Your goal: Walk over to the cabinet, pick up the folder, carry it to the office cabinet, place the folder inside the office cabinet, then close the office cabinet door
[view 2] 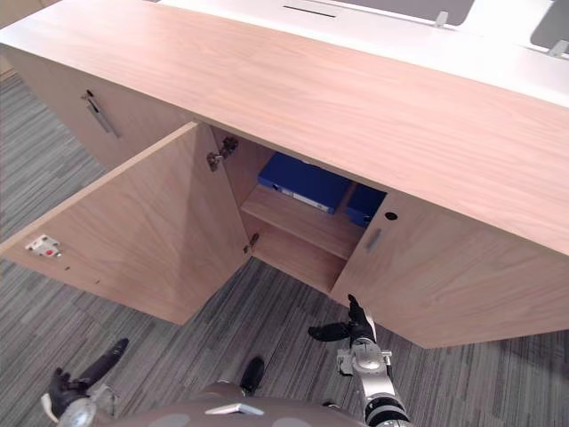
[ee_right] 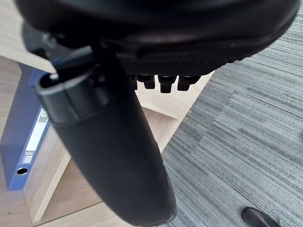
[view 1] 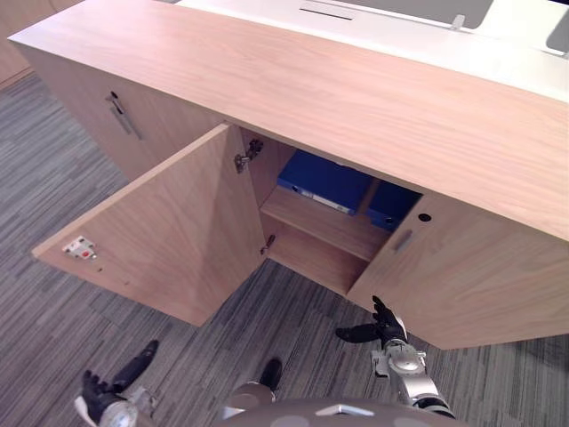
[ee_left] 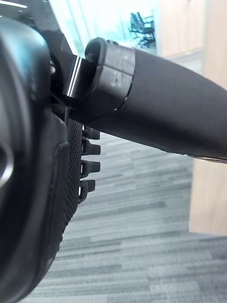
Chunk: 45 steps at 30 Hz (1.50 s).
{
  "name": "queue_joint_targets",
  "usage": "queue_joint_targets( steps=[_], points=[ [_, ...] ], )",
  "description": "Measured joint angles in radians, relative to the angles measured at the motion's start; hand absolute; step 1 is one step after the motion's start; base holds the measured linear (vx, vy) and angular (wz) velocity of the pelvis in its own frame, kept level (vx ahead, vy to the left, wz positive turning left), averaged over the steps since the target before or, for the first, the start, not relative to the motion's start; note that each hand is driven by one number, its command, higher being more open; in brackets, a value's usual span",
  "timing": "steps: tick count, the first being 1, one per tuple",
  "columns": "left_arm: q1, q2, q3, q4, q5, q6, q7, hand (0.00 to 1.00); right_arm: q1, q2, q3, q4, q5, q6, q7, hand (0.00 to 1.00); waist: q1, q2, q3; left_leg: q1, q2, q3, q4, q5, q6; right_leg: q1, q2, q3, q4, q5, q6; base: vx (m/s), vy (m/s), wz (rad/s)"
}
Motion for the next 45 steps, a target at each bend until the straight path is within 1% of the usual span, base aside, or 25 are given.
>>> queue_joint_targets(
  steps=[2, 4, 7, 12, 15, 18, 24, 27, 32, 35, 40, 45],
  points=[
    [0.006, 0.019, 0.020, -0.051, -0.003, -0.001, 0.006, 1.00, 0.001, -0.002, 0.000, 0.000, 0.020, 0.000, -0.001, 1.00, 0.002, 0.000, 0.000, 0.001, 0.000, -0.004, 0.000, 0.000, 0.000, 0.000, -0.002, -0.002, 0.008, -0.007, -0.001, 0.01, -0.027, 0.08],
    [0.001, 0.065, 0.020, -0.105, -0.003, -0.010, 0.006, 1.00, 0.001, -0.011, 0.000, 0.000, 0.026, 0.000, -0.001, 1.00, 0.006, 0.003, 0.004, 0.001, 0.001, -0.005, 0.000, 0.000, 0.000, 0.000, -0.001, -0.002, 0.010, -0.009, -0.004, 0.00, -0.017, 0.00],
    [-0.006, 0.087, 0.017, -0.164, 0.000, -0.021, -0.002, 1.00, 0.002, -0.018, 0.000, 0.005, 0.026, 0.000, -0.001, 1.00, 0.006, 0.004, 0.005, 0.000, 0.001, -0.005, 0.000, 0.000, 0.000, 0.000, -0.001, -0.002, 0.010, -0.009, -0.004, 0.00, 0.000, 0.00],
    [-0.062, 0.142, -0.012, -0.247, 0.021, -0.045, -0.026, 1.00, 0.012, -0.034, -0.001, 0.020, 0.027, 0.000, 0.001, 1.00, 0.006, 0.003, 0.010, 0.002, 0.002, -0.006, 0.000, 0.001, -0.001, 0.000, 0.000, -0.002, 0.012, -0.009, -0.003, 0.00, 0.000, 0.00],
    [-0.077, 0.170, -0.051, -0.284, 0.041, -0.047, -0.045, 1.00, 0.023, -0.036, -0.006, 0.022, 0.027, 0.000, 0.005, 1.00, 0.002, 0.002, 0.012, 0.002, 0.002, -0.005, 0.000, 0.001, -0.002, 0.000, 0.001, 0.000, 0.012, -0.009, -0.004, 0.00, 0.000, 0.00],
    [-0.078, 0.189, -0.080, -0.299, 0.060, -0.055, -0.064, 1.00, 0.022, -0.035, -0.025, 0.034, 0.027, 0.000, 0.012, 1.00, -0.001, 0.002, 0.012, 0.005, 0.004, 0.004, 0.000, 0.001, -0.002, -0.002, 0.001, 0.008, 0.013, -0.009, -0.004, 0.01, -0.025, -0.07],
    [-0.077, 0.204, -0.083, -0.322, 0.082, -0.056, -0.089, 1.00, 0.031, -0.036, -0.031, 0.036, 0.026, 0.000, 0.025, 1.00, -0.001, 0.001, 0.012, 0.012, 0.016, 0.035, -0.001, -0.002, -0.005, -0.012, 0.007, 0.041, 0.020, -0.008, -0.004, 0.00, -0.028, -0.15],
    [-0.076, 0.222, -0.119, -0.322, 0.091, -0.056, -0.108, 1.00, 0.044, -0.036, -0.031, 0.037, 0.026, 0.000, 0.032, 1.00, -0.001, 0.001, 0.012, 0.016, 0.023, 0.044, -0.001, -0.003, -0.007, -0.013, 0.011, 0.050, 0.022, -0.008, -0.004, -0.01, -0.039, -0.10],
    [-0.064, 0.222, -0.138, -0.326, 0.091, -0.056, -0.109, 1.00, 0.056, -0.036, -0.031, 0.038, 0.024, 0.000, 0.038, 1.00, 0.000, 0.001, 0.012, 0.016, 0.029, 0.054, -0.001, -0.005, -0.010, -0.015, 0.015, 0.061, 0.025, -0.008, -0.004, -0.02, -0.034, -0.06],
    [-0.013, 0.214, -0.160, -0.377, 0.090, -0.056, -0.109, 1.00, 0.064, -0.035, -0.031, 0.038, 0.023, 0.000, 0.046, 1.00, 0.002, -0.001, 0.012, 0.015, 0.030, 0.057, -0.001, -0.005, -0.011, -0.017, 0.016, 0.064, 0.026, -0.008, -0.004, 0.00, -0.010, -0.01],
    [0.074, 0.150, -0.195, -0.492, 0.064, -0.057, -0.111, 1.00, 0.078, -0.035, -0.031, 0.038, 0.021, 0.000, 0.051, 1.00, 0.010, -0.001, 0.011, 0.016, 0.031, 0.062, -0.001, -0.005, -0.011, -0.017, 0.015, 0.065, 0.028, -0.008, -0.004, 0.00, 0.000, 0.00],
    [0.191, 0.077, -0.250, -0.620, 0.000, -0.067, -0.129, 1.00, 0.088, -0.032, -0.031, 0.039, 0.015, 0.000, 0.056, 1.00, 0.014, -0.001, 0.010, 0.022, 0.036, 0.079, -0.001, -0.003, -0.013, -0.018, 0.015, 0.076, 0.035, -0.007, -0.004, -0.02, -0.020, -0.05]
  ],
)
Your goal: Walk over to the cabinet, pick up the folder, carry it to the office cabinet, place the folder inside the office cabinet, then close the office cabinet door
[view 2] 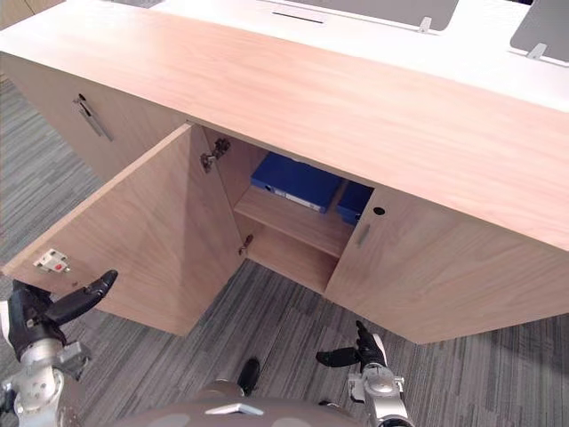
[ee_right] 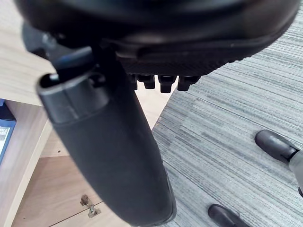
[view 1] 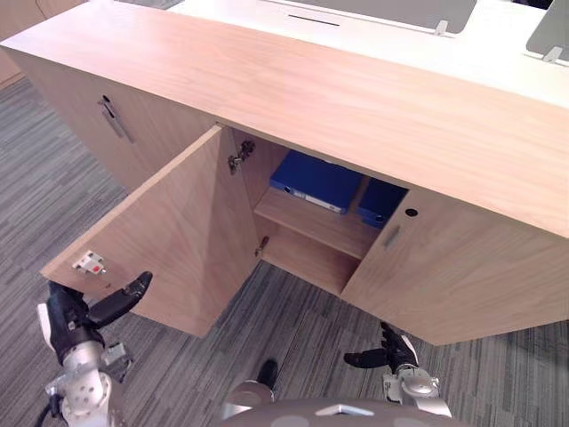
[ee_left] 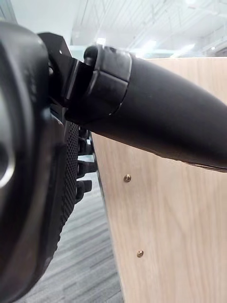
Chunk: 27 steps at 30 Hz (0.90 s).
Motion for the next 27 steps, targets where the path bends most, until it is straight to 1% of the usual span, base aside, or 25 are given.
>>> queue_joint_targets(
  steps=[2, 3, 6, 7, 11, 13, 19, 22, 24, 25, 26, 27],
  points=[
    [0.042, -0.031, -0.032, -0.042, -0.035, -0.016, -0.013, 1.00, 0.001, 0.001, 0.000, 0.008, 0.000, 0.000, 0.003, 1.00, 0.000, 0.000, 0.000, 0.000, 0.001, 0.001, 0.000, 0.002, -0.002, -0.001, 0.000, 0.000, 0.003, 0.000, 0.000, -0.04, -0.023, 0.01],
    [0.080, -0.061, -0.059, -0.083, -0.058, -0.022, -0.026, 1.00, 0.002, 0.002, 0.000, 0.018, 0.000, 0.000, 0.007, 1.00, 0.001, 0.001, -0.001, -0.001, 0.002, 0.002, 0.000, 0.004, -0.002, -0.003, 0.000, 0.001, 0.005, 0.001, 0.001, -0.04, -0.021, 0.01],
    [0.130, -0.096, -0.103, -0.115, -0.085, -0.040, -0.055, 1.00, 0.003, 0.005, 0.000, 0.027, 0.000, 0.000, 0.010, 1.00, 0.004, 0.007, -0.006, -0.008, 0.004, 0.008, 0.000, 0.007, -0.002, -0.014, 0.001, 0.007, 0.011, 0.003, 0.002, -0.05, -0.019, -0.03],
    [0.155, -0.109, -0.133, -0.126, -0.102, -0.049, -0.064, 1.00, 0.007, 0.007, 0.000, 0.027, 0.000, 0.000, 0.010, 1.00, 0.004, 0.013, -0.008, -0.009, 0.006, 0.013, 0.000, 0.009, -0.002, -0.016, 0.002, 0.011, 0.011, 0.005, 0.002, -0.05, -0.015, -0.05],
    [0.197, -0.134, -0.202, -0.136, -0.121, -0.061, -0.073, 1.00, 0.023, 0.008, 0.000, 0.027, 0.000, 0.000, 0.010, 1.00, 0.004, 0.031, -0.019, -0.009, 0.007, 0.020, 0.000, 0.014, -0.002, -0.017, 0.002, 0.015, 0.012, 0.006, 0.002, -0.05, -0.019, 0.00],
    [0.217, -0.135, -0.244, -0.136, -0.141, -0.061, -0.084, 1.00, 0.030, 0.009, 0.000, 0.027, 0.000, 0.000, 0.009, 1.00, 0.004, 0.040, -0.025, -0.010, 0.009, 0.025, 0.000, 0.016, -0.005, -0.022, 0.002, 0.021, 0.016, 0.006, 0.004, -0.05, -0.016, -0.02],
    [0.229, -0.134, -0.308, -0.117, -0.150, -0.046, -0.106, 1.00, 0.031, 0.015, 0.002, 0.027, 0.000, 0.000, -0.001, 1.00, 0.004, 0.046, -0.032, -0.020, 0.023, 0.051, 0.000, 0.027, -0.011, -0.050, 0.008, 0.057, 0.030, 0.007, 0.009, -0.05, -0.016, -0.09],
    [0.229, -0.110, -0.358, -0.085, -0.160, -0.028, -0.119, 1.00, 0.034, 0.016, 0.003, 0.026, 0.000, 0.000, -0.007, 1.00, 0.001, 0.051, -0.038, -0.017, 0.031, 0.070, 0.000, 0.029, -0.012, -0.055, 0.010, 0.077, 0.027, 0.017, 0.010, -0.05, -0.008, -0.21],
    [0.224, -0.087, -0.415, -0.052, -0.159, -0.010, -0.152, 1.00, 0.037, 0.017, 0.004, 0.025, 0.000, 0.000, -0.008, 1.00, -0.010, 0.055, -0.041, -0.012, 0.035, 0.088, 0.000, 0.029, -0.013, -0.057, 0.014, 0.101, 0.023, 0.020, 0.011, -0.04, 0.000, -0.23],
    [0.209, -0.072, -0.452, -0.025, -0.158, -0.001, -0.164, 1.00, 0.039, 0.020, 0.005, 0.024, 0.000, 0.000, -0.009, 1.00, -0.021, 0.057, -0.043, -0.003, 0.037, 0.100, 0.000, 0.029, -0.013, -0.057, 0.017, 0.118, 0.023, 0.021, 0.011, -0.04, -0.002, -0.24],
    [0.198, -0.065, -0.469, -0.012, -0.156, 0.007, -0.172, 1.00, 0.040, 0.022, 0.005, 0.024, 0.000, 0.000, -0.010, 1.00, -0.024, 0.056, -0.045, -0.003, 0.038, 0.109, 0.000, 0.028, -0.012, -0.060, 0.019, 0.131, 0.023, 0.022, 0.011, -0.05, -0.004, -0.36],
    [0.171, -0.053, -0.508, 0.017, -0.146, 0.025, -0.185, 1.00, 0.044, 0.027, 0.005, 0.023, 0.000, 0.000, -0.013, 1.00, -0.034, 0.055, -0.055, -0.003, 0.042, 0.124, 0.000, 0.027, -0.011, -0.067, 0.024, 0.149, 0.017, 0.028, 0.009, -0.04, -0.004, -0.42]
  ],
)
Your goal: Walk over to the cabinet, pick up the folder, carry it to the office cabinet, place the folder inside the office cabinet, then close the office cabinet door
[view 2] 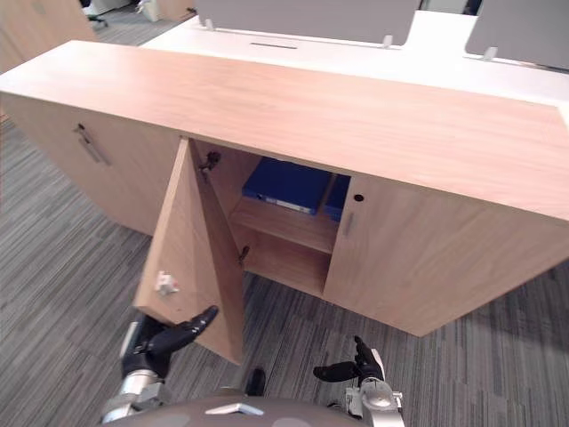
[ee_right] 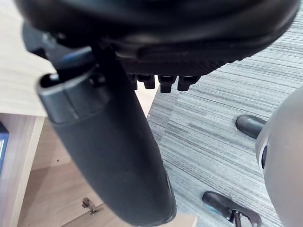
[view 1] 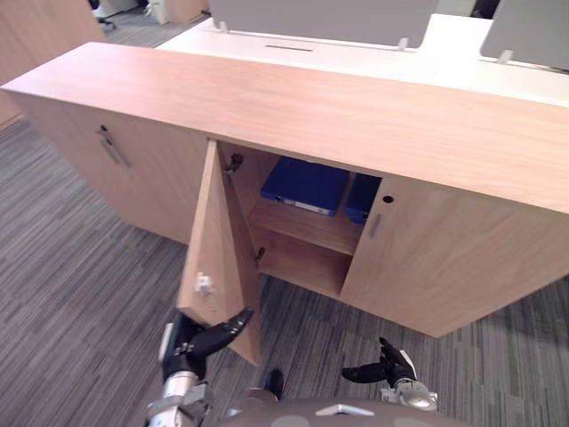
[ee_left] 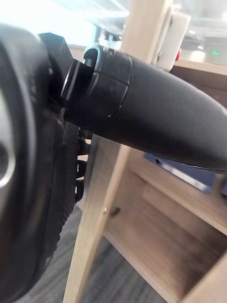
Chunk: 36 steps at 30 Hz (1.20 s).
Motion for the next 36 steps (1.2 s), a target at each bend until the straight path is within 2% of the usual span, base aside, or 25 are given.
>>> queue_joint_targets(
  steps=[4, 9, 12, 21, 29, 36],
  points=[
    [-0.148, -0.001, -0.102, 0.111, 0.049, 0.012, -0.027, 1.00, 0.008, 0.010, 0.007, -0.006, 0.000, 0.001, -0.004, 1.00, -0.045, -0.005, -0.005, 0.022, 0.014, 0.067, 0.000, -0.009, -0.001, -0.003, 0.016, 0.069, -0.027, 0.030, -0.008, -0.02, -0.002, -0.49],
    [-0.298, -0.008, -0.138, 0.187, 0.078, 0.023, -0.031, 1.00, 0.013, 0.015, 0.007, -0.028, 0.000, 0.009, -0.021, 1.00, -0.094, -0.004, -0.013, 0.050, 0.033, 0.141, 0.001, -0.028, -0.009, 0.000, 0.036, 0.137, -0.066, 0.065, -0.018, 0.01, -0.004, -0.50],
    [-0.381, -0.011, -0.129, 0.244, 0.123, 0.023, 0.015, 1.00, 0.013, 0.015, 0.007, -0.031, 0.000, 0.011, -0.023, 1.00, -0.104, 0.000, -0.016, 0.063, 0.042, 0.179, 0.005, -0.034, -0.011, 0.003, 0.051, 0.169, -0.087, 0.084, -0.031, 0.04, -0.009, -0.38],
    [-0.549, 0.003, -0.128, 0.390, 0.284, 0.024, 0.158, 1.00, 0.003, 0.012, 0.027, -0.025, 0.000, 0.018, -0.040, 1.00, -0.136, -0.002, -0.015, 0.078, 0.066, 0.204, 0.005, -0.048, -0.029, 0.020, 0.077, 0.189, -0.118, 0.093, -0.045, 0.03, -0.017, -0.09],
    [-0.588, 0.001, -0.127, 0.501, 0.325, 0.031, 0.181, 1.00, -0.017, 0.016, 0.021, 0.006, 0.007, 0.018, -0.058, 1.00, -0.151, -0.015, -0.007, 0.082, 0.073, 0.221, 0.005, -0.052, -0.033, 0.020, 0.086, 0.204, -0.131, 0.101, -0.051, 0.00, 0.003, -0.07],
    [-0.497, -0.003, -0.069, 0.699, 0.356, 0.047, 0.130, 1.00, -0.050, 0.023, -0.048, 0.078, 0.012, 0.022, -0.065, 1.00, -0.149, -0.021, -0.007, 0.081, 0.073, 0.226, 0.005, -0.063, -0.036, 0.023, 0.087, 0.208, -0.145, 0.101, -0.051, 0.03, 0.013, -0.02]
  ],
)
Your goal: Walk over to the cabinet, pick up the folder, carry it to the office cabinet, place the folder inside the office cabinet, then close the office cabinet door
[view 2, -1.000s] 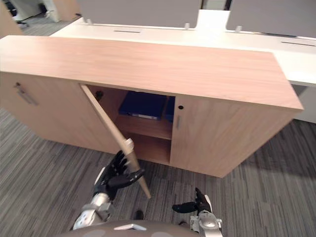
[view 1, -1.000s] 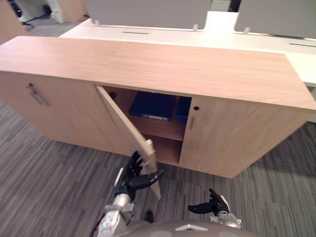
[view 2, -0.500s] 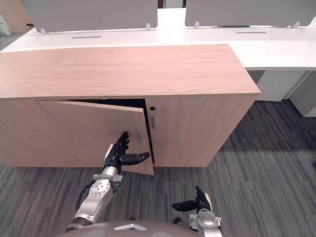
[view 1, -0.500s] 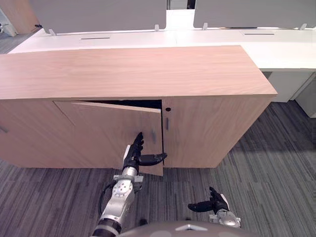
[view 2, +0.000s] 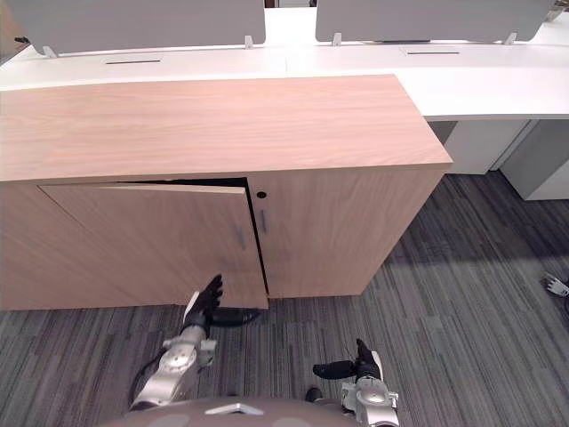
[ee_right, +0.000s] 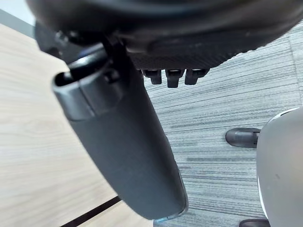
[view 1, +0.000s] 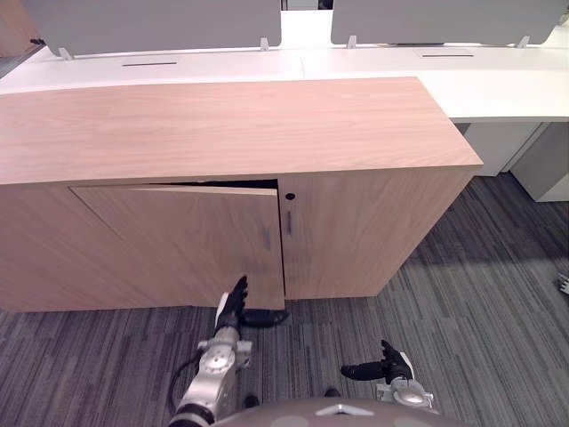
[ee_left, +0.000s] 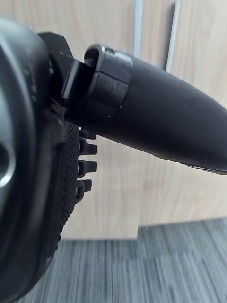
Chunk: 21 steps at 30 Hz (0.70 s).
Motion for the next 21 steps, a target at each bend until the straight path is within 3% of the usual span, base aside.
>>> queue_joint_targets(
  steps=[6, 21],
  points=[
    [0.034, 0.000, 0.128, 0.277, 0.110, 0.032, -0.037, 1.00, -0.022, 0.000, -0.044, 0.049, 0.000, 0.003, 0.001, 1.00, 0.003, -0.007, 0.002, 0.007, -0.003, -0.002, 0.000, -0.005, 0.004, 0.012, -0.002, -0.005, -0.002, -0.002, 0.003, 0.03, 0.018, 0.02],
    [0.023, -0.002, 0.260, 0.340, 0.183, 0.037, -0.029, 1.00, -0.037, -0.018, -0.097, 0.100, -0.001, 0.013, 0.002, 1.00, 0.009, -0.013, 0.002, 0.012, -0.013, -0.036, -0.005, -0.005, 0.008, 0.015, -0.015, -0.038, 0.032, -0.035, 0.014, 0.01, 0.007, 0.07]
  ],
)
